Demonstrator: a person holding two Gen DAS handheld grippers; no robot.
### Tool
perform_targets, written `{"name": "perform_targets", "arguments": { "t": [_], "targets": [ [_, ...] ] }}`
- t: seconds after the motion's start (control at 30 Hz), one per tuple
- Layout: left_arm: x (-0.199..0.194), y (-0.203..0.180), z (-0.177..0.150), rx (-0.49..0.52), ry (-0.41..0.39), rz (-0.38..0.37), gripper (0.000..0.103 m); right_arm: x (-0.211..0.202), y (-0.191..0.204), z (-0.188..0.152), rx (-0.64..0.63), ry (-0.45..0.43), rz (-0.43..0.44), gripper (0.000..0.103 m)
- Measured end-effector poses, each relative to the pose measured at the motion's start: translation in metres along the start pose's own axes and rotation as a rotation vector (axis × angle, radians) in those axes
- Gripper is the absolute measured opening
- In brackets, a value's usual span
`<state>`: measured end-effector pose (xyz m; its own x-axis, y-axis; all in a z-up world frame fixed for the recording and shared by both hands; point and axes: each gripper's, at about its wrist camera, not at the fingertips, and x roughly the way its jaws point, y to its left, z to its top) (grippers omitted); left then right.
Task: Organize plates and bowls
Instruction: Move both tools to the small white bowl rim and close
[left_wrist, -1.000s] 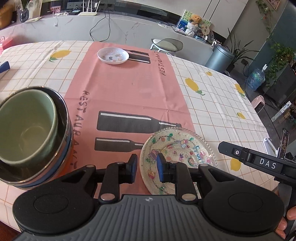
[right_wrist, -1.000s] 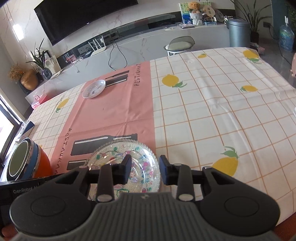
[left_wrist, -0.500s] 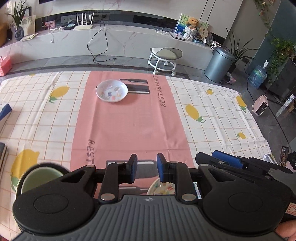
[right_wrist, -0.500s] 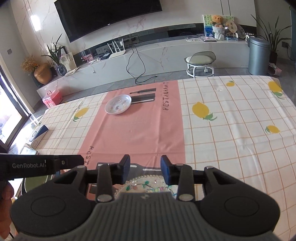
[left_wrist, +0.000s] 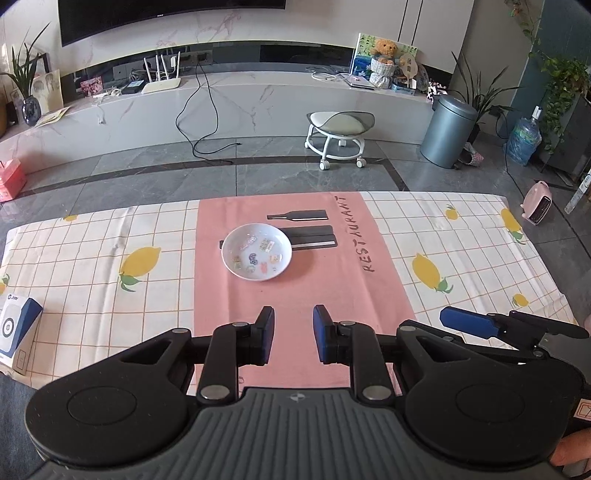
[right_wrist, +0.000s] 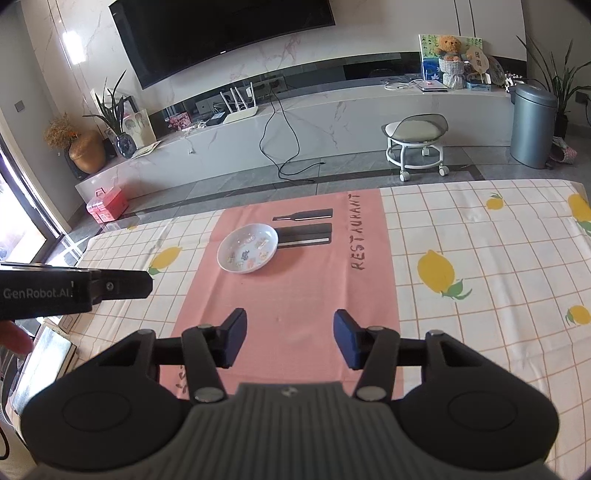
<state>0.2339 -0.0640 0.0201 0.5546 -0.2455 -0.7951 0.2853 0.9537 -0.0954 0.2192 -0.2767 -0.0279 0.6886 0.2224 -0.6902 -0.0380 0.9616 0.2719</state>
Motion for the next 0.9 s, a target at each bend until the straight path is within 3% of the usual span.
{"name": "perform_targets", "arguments": {
  "t": [0.07, 0.17, 0.47, 0.63, 0.8, 0.9],
  "targets": [
    [0.010, 0.010, 0.010, -0.013, 0.017, -0.001, 0.025, 0.012, 0.003, 0.008, -0.010, 0.001, 0.004, 0.052],
    [0.026, 0.027, 0.024, -0.037, 0.048, 0.003, 0.025, 0.031, 0.006, 0.019, -0.016, 0.008, -0.002, 0.061],
    [0.085, 0.081, 0.055, -0.195, 0.054, -0.090, 0.036, 0.095, -0.005, 0.050, 0.113, 0.059, 0.040, 0.060],
    [0.128, 0.098, 0.058, -0.240, 0.079, -0.101, 0.036, 0.143, -0.010, 0.063, 0.223, 0.098, 0.093, 0.044],
    [0.165, 0.109, 0.050, -0.267, 0.118, -0.057, 0.034, 0.186, -0.011, 0.065, 0.261, 0.150, 0.107, 0.031],
    [0.180, 0.117, 0.045, -0.305, 0.137, -0.072, 0.034, 0.205, -0.015, 0.064, 0.287, 0.175, 0.113, 0.024]
  ]
}}
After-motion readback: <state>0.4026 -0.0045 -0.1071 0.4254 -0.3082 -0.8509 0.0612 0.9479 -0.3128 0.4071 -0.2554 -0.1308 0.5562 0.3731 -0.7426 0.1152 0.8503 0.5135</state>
